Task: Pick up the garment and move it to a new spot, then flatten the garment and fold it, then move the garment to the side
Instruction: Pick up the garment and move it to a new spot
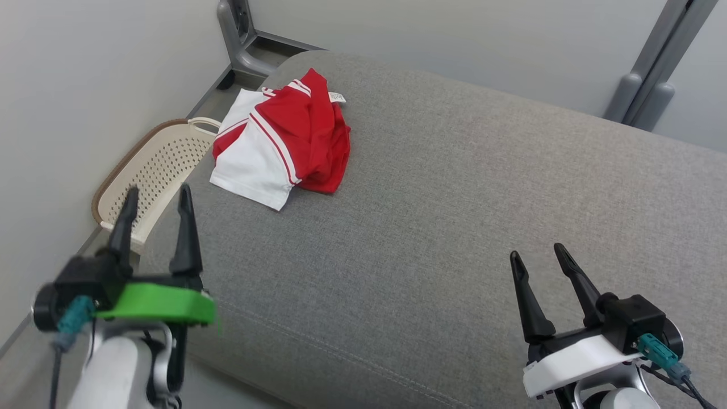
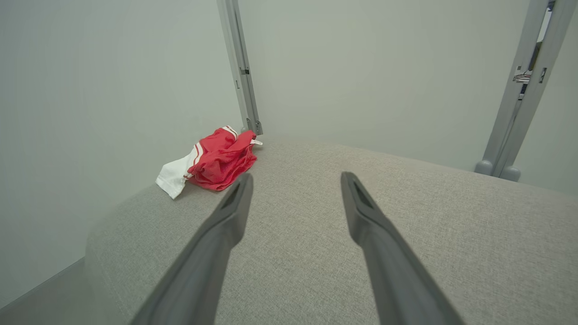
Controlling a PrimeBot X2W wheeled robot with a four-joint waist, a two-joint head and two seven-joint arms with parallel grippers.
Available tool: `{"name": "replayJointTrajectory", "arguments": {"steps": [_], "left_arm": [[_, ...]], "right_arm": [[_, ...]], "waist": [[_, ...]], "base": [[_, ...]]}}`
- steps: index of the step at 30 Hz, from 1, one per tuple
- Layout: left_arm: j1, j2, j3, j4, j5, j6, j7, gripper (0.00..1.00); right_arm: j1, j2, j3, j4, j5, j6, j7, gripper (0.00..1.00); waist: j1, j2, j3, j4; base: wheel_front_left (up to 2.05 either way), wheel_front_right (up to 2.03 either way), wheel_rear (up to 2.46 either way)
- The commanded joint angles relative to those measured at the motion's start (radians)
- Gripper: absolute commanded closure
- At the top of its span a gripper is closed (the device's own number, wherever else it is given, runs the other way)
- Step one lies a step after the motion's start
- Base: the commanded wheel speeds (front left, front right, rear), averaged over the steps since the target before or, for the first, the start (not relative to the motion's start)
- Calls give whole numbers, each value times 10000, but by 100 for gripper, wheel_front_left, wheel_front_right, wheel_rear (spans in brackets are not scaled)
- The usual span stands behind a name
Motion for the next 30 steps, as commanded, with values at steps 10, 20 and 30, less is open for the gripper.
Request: {"name": "replayJointTrajectory", "arguments": {"steps": [10,20,30], "left_arm": [[-4500,717,567,1794,-925,-938,1486,0],[-6899,836,343,6779,-2078,-1950,3862,0],[-7373,610,136,8970,-3095,-2191,4481,0]], "right_arm": [[-720,-216,539,-209,-406,-12,364,0],[-1254,-400,652,-144,-399,-11,465,0],[-1616,-723,575,-499,-484,-11,739,0]], "waist": [[0,0,1280,-989],[0,0,2568,-2191],[0,0,3453,-2464]], "base": [[0,0,0],[0,0,0],[0,0,0]]}}
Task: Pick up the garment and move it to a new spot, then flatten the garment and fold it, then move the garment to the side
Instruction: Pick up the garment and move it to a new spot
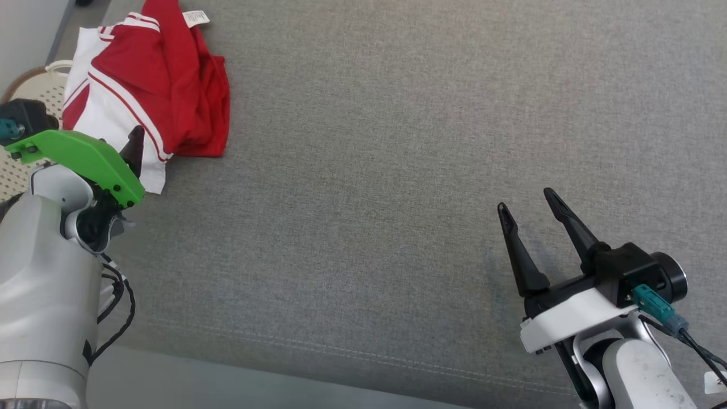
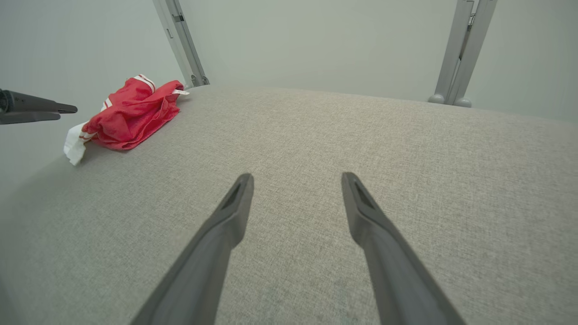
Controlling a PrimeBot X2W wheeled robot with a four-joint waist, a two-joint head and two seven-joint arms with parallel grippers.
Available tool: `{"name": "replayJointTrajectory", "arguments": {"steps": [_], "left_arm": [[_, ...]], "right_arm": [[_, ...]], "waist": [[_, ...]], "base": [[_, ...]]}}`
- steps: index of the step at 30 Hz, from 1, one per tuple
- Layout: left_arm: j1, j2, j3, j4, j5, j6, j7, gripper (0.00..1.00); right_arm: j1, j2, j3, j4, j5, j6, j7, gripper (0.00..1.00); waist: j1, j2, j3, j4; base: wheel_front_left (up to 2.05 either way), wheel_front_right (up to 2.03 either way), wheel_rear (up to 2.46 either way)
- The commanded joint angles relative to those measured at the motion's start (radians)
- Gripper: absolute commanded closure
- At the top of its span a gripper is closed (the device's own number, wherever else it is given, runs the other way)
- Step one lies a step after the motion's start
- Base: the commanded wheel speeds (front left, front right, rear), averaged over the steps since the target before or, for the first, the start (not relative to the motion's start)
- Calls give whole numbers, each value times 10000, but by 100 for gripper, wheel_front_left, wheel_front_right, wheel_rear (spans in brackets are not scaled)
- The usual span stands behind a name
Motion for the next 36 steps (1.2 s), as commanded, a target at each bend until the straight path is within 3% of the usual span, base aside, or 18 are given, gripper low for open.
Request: {"name": "replayJointTrajectory", "arguments": {"steps": [1,9,10,11,12,13,15,33,34,35,36], "left_arm": [[-185,12,3,137,-77,-31,-55,0],[-273,-64,-228,935,-689,-34,-285,0],[-281,-91,-252,1034,-766,-34,-294,7],[-299,-98,-280,1133,-817,-35,-321,25],[-309,-127,-260,1220,-937,-35,-337,52],[-324,-143,-278,1319,-975,-35,-330,64],[-360,-86,-353,1449,-986,-34,-463,100],[-987,653,-672,1710,-516,-35,-3381,100],[-987,668,-642,1655,-526,-35,-3618,89],[-956,659,-612,1586,-551,-35,-3871,53],[-881,647,-641,1484,-492,-35,-4107,0]], "right_arm": [[-185,-91,-26,-110,-67,-11,44,0],[-175,-348,-251,-648,-188,-11,416,0],[-148,-368,-287,-696,-198,-11,440,0],[-117,-384,-309,-745,-197,-11,463,0],[-87,-396,-325,-790,-191,-11,497,0],[-58,-399,-334,-821,-179,-11,524,0],[-46,-400,-339,-873,-148,-11,561,0],[63,-23,-524,-510,5,-11,107,0],[64,8,-517,-475,25,-11,44,0],[61,36,-506,-425,20,-11,3,0],[78,64,-506,-378,37,-11,-50,0]], "waist": [[-1,0,429,-278],[-1,0,891,-373],[-1,0,913,-372],[-1,0,934,-370],[-1,0,944,-369],[-1,0,942,-372],[-1,0,937,-381],[-1,0,-198,-224],[-1,0,-297,-207],[-1,0,-396,-195],[-1,0,-518,-162]], "base": [[0,0,0],[0,0,0],[0,0,0],[0,0,0],[0,0,0],[0,0,0],[0,0,0],[0,0,0],[0,0,0],[0,0,0],[0,0,0]]}}
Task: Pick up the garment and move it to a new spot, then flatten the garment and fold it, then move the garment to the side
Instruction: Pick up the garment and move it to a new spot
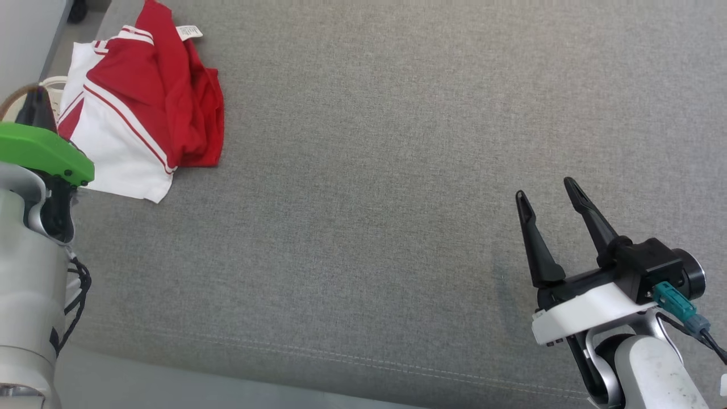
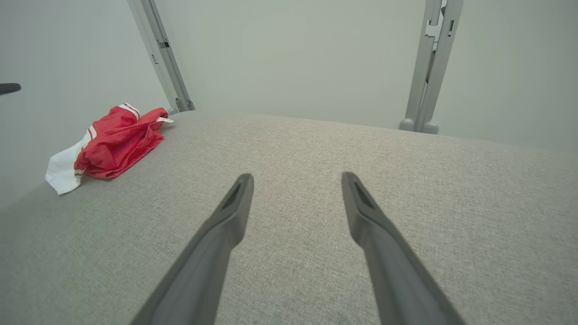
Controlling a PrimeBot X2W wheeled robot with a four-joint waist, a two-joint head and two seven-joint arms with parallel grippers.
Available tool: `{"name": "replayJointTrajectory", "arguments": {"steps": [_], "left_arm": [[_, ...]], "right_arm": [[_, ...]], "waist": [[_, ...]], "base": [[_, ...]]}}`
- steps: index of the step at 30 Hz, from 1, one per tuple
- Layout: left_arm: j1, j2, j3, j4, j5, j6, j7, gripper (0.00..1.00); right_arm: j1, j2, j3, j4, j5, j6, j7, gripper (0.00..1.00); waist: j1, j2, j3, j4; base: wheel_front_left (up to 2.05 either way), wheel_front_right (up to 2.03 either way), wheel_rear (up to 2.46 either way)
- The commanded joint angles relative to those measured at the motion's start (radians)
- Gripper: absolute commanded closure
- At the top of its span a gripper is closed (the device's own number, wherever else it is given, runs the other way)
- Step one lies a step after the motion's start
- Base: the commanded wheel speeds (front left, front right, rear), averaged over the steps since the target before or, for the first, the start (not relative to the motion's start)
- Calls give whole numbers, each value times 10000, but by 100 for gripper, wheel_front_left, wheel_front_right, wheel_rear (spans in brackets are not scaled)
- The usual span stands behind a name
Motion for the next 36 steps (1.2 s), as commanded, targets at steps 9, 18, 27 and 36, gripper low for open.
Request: {"name": "replayJointTrajectory", "arguments": {"steps": [9,18,27,36], "left_arm": [[1659,58,365,-2502,708,657,-813,0],[5933,-355,1277,-7454,1960,2080,-791,0],[8965,-487,1123,-10219,2603,2843,-699,0],[10053,-471,774,-11233,2847,3173,-379,0]], "right_arm": [[176,219,82,460,129,-11,-440,0],[348,394,128,869,220,-11,-771,0],[758,496,-151,1159,310,-11,-914,0],[1145,556,-351,1217,375,-11,-925,0]], "waist": [[-1,0,-1323,334],[-1,0,-2215,480],[-1,0,-2881,659],[-1,0,-3049,699]], "base": [[0,0,0],[0,0,0],[0,0,0],[0,0,0]]}}
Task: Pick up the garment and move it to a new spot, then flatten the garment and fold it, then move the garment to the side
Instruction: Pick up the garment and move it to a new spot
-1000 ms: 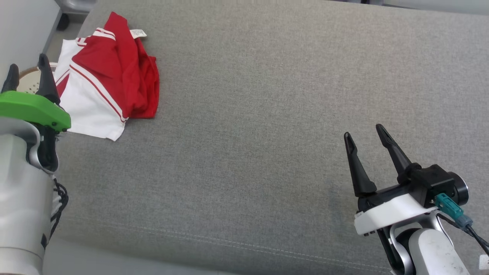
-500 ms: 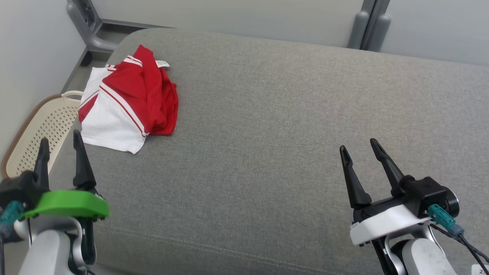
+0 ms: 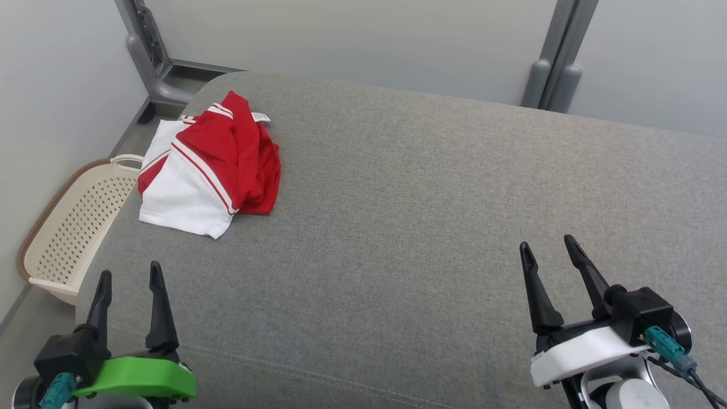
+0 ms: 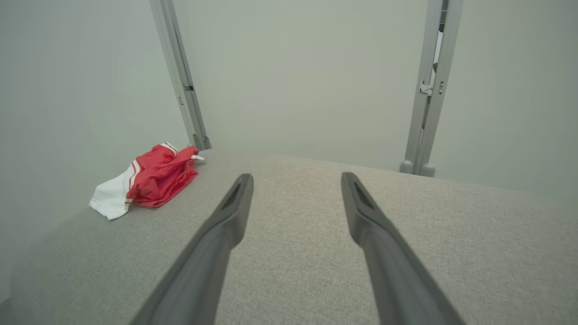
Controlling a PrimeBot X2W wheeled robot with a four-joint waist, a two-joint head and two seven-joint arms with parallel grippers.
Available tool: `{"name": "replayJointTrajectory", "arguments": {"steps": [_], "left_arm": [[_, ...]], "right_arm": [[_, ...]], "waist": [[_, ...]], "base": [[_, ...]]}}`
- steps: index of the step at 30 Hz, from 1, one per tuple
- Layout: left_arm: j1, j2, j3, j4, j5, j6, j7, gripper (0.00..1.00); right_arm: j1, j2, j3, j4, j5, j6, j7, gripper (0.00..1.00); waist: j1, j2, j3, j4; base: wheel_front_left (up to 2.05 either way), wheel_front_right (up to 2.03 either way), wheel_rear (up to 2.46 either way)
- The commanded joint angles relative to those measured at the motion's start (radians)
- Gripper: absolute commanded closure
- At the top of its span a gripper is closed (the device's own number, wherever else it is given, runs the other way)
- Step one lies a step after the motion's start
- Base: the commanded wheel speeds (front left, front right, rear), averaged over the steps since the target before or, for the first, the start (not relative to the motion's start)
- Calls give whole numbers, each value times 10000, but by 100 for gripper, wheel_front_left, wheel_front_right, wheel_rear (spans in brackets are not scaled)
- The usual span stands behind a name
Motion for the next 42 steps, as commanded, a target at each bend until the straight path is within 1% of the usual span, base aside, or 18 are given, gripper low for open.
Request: {"name": "replayJointTrajectory", "arguments": {"steps": [1,11,19,24,28,31,35,38,39,40,41,42], "left_arm": [[121,-46,-10,-73,30,17,-55,0],[-29,10,-87,-194,68,51,-84,0],[-191,-60,-119,-178,-25,64,-110,0],[-701,-47,-85,-300,-12,59,-93,0],[-1789,157,-4,-342,37,-128,15,0],[-2896,379,74,-169,38,-272,290,0],[-4447,689,77,341,-113,-705,676,0],[-5558,777,116,1128,-373,-1054,992,0],[-5558,777,116,1128,-373,-1054,992,0],[-5891,811,136,1481,-489,-1172,1148,0],[-6560,847,165,2267,-766,-1419,1456,0],[-6848,862,140,2782,-858,-1537,1686,0]], "right_arm": [[122,-15,-29,5,91,-11,-34,0],[97,1,-10,-21,152,-11,-37,0],[109,0,10,19,246,-11,-51,0],[61,-2,-30,-95,218,-11,13,0],[-106,-2,13,-217,81,-11,112,0],[-222,-5,79,-334,-17,-11,217,0],[-488,-6,241,-479,-144,-11,333,0],[-651,-13,251,-580,-213,-11,375,0],[-651,-13,251,-580,-213,-11,375,0],[-712,-26,249,-616,-234,-11,404,0],[-857,-61,284,-716,-297,-11,455,0],[-911,-88,306,-755,-314,-11,464,0]], "waist": [[1,-1,4,0],[1,-1,65,-5],[1,-1,25,31],[1,-1,146,92],[1,-1,393,124],[1,-1,660,78],[1,-1,1146,-175],[1,-1,1542,-332],[1,-1,1542,-332],[1,-1,1697,-389],[1,-1,2045,-511],[1,-1,2208,-571]], "base": [[0,0,0],[0,0,0],[0,0,0],[0,0,0],[0,0,0],[0,0,0],[0,0,0],[0,0,0],[0,0,0],[0,0,0],[0,0,0],[0,0,0]]}}
